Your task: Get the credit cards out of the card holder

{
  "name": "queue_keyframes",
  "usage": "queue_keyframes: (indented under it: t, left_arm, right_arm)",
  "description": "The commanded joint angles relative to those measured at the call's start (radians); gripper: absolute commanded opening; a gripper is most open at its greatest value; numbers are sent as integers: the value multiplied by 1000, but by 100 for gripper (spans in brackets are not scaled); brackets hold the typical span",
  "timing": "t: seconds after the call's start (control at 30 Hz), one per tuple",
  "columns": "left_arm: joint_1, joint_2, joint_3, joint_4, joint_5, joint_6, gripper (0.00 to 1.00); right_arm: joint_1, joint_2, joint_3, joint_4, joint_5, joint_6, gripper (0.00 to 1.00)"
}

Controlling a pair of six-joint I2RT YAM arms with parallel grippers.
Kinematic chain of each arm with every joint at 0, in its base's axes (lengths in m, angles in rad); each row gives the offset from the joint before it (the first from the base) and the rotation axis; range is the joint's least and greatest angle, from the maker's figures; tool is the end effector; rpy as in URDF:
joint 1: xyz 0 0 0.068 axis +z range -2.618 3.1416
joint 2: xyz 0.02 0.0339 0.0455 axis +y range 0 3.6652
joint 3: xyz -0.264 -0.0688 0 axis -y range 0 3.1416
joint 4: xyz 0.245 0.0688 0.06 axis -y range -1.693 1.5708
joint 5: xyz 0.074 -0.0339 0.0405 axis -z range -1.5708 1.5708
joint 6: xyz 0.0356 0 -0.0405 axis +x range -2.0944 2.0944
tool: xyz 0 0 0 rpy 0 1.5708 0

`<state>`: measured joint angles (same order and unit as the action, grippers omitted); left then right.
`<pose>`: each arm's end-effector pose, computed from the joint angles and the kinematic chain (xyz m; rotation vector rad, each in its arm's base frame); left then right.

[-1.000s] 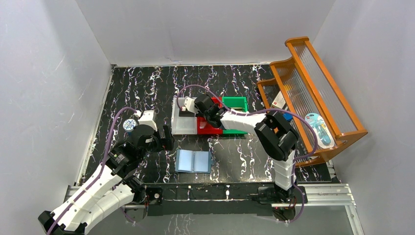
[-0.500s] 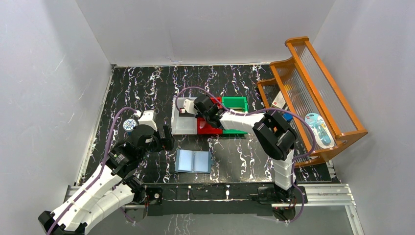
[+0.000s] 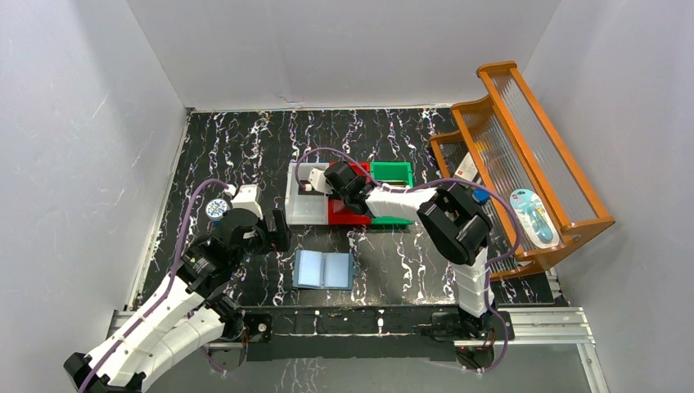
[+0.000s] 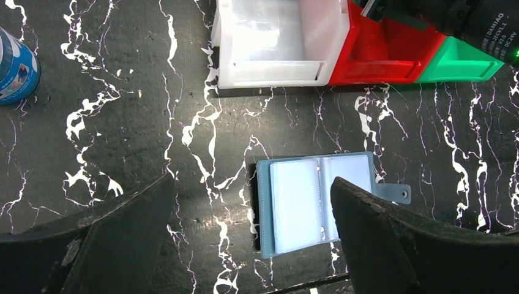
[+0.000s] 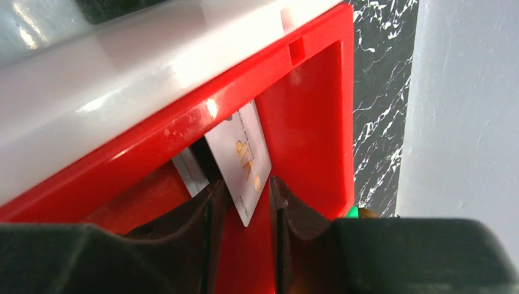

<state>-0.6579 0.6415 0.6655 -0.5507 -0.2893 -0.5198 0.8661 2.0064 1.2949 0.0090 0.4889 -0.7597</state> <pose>0.1213 -0.0809 0.2830 -0.0306 2.1000 -0.4152 0.2956 0.3218 0.1702 -1.4275 1.7026 -0.4954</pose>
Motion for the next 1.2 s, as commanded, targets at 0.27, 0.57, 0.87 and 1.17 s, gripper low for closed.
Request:
queue_keyframes:
  t: [0.27, 0.57, 0.87, 1.17]
  left_arm:
    - [6, 17, 12, -6, -3, 12, 98]
    - [6, 21, 17, -20, 4, 11, 98]
    - [6, 76, 17, -17, 28, 6, 98]
    - [6, 137, 22, -28, 63, -10, 98]
  right_arm:
    - [2, -225, -16, -35, -130, 247, 47]
    - [2, -518, -162, -6, -230, 783, 65]
    - [2, -754, -408, -33, -439, 1387, 65]
    - [154, -814, -571, -52, -362, 1694, 64]
